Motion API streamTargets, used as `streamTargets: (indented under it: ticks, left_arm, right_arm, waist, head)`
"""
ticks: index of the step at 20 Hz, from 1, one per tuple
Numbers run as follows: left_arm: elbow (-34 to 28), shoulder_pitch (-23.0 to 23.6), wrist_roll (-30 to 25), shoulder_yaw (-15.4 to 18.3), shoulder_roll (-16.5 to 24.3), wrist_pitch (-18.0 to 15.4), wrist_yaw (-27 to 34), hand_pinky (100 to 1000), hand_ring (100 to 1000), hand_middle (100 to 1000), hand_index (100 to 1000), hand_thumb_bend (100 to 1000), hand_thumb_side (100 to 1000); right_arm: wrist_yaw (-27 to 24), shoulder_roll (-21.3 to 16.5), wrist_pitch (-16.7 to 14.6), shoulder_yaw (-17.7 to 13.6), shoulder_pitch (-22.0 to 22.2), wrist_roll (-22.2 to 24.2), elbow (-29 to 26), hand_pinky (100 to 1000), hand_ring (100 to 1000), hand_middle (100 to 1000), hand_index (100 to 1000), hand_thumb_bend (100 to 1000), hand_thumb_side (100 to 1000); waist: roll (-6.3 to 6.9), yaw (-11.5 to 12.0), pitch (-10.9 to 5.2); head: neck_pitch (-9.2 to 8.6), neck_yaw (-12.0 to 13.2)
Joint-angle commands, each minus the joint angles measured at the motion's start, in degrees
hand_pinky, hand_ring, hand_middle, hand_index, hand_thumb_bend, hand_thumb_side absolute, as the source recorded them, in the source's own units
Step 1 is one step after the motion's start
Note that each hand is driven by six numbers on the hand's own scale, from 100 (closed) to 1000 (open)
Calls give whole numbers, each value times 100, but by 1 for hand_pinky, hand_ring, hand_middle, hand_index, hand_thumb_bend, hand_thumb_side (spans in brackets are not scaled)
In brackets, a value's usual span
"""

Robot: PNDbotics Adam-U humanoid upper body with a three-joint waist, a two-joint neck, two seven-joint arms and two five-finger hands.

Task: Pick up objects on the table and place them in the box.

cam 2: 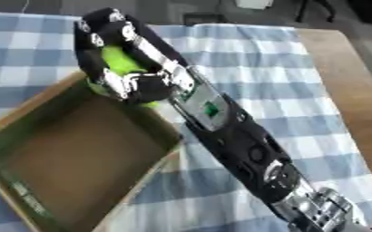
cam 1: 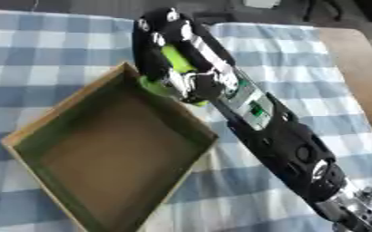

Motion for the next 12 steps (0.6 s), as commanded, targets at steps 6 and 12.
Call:
streamTargets:
  ticks: [6,12]
  left_arm:
    - [-98,-127,63,64,176,-27,4,484,640,705,797,463,740]
    - [-98,-114,28,47,152,25,20,470,640,705,799,465,739]
  right_arm:
    - [-417,87,-765,152,-64,1403,10,100,124,391,320,100,524]
    - [-618,141,-848,359,-101,1862,64,100,125,380,311,100,524]
  waist:
    - [29,32,-134]
    - [25,50,-145]
  head:
    - [-4,153]
    - [-41,199]
